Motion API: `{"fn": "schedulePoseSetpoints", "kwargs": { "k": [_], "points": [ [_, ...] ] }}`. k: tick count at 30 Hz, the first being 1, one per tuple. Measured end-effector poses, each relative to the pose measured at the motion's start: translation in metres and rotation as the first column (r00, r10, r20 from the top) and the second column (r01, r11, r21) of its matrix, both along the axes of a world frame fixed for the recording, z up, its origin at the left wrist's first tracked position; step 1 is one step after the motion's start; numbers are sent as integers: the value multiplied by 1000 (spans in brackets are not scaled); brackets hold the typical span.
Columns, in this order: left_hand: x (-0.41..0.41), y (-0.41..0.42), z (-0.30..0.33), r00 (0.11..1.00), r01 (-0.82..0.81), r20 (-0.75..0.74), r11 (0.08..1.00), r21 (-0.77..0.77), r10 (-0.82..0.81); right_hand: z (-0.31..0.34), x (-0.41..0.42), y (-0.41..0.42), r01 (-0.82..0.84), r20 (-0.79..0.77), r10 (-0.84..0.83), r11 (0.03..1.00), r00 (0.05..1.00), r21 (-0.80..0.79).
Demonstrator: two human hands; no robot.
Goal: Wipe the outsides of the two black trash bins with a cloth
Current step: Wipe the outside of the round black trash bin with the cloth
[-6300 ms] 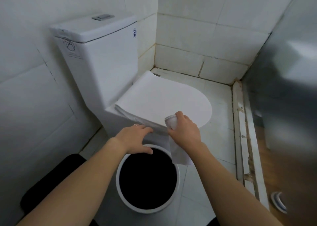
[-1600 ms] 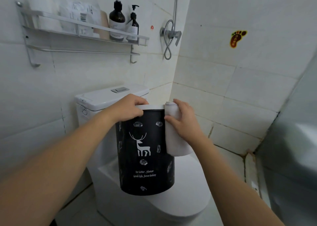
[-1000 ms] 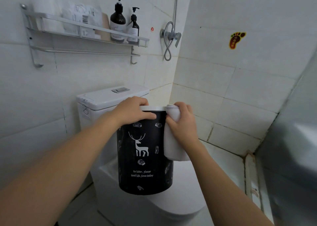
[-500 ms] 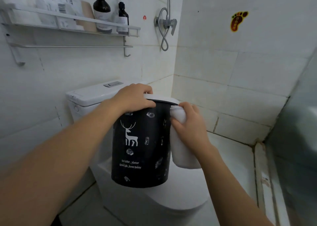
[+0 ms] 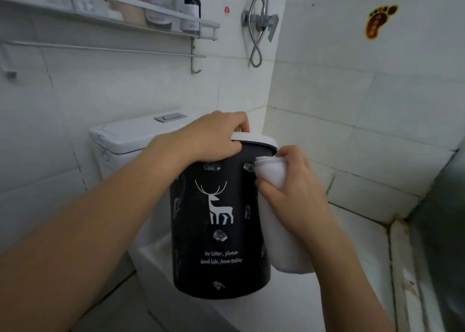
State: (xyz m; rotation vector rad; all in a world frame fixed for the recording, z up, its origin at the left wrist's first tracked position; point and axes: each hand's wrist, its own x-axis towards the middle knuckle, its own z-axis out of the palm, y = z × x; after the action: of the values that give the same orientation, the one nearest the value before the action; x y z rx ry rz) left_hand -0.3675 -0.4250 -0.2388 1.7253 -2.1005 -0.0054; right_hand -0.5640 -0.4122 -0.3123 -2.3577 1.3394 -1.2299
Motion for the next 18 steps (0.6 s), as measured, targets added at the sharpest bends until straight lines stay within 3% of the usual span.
{"fn": "schedulePoseSetpoints", "kwargs": {
  "k": [3,8,14,18],
  "points": [
    [6,-4,1,998,38,48,999,31,-39,-1,4,-11,-7,-31,7,1000,999,11],
    [13,-11,-7,990,110,-89,994,20,-108,-10,15,-21,-12,12,12,999,1000,47],
    [16,-15,-10,991,92,-100,996,8,-90,-15,21,-25,-21,-10,21,1000,1000,-7],
    [21,-18,-11,985,94,-148,995,16,-91,-25,21,-25,-5,108,18,993,994,-122]
  ]
}}
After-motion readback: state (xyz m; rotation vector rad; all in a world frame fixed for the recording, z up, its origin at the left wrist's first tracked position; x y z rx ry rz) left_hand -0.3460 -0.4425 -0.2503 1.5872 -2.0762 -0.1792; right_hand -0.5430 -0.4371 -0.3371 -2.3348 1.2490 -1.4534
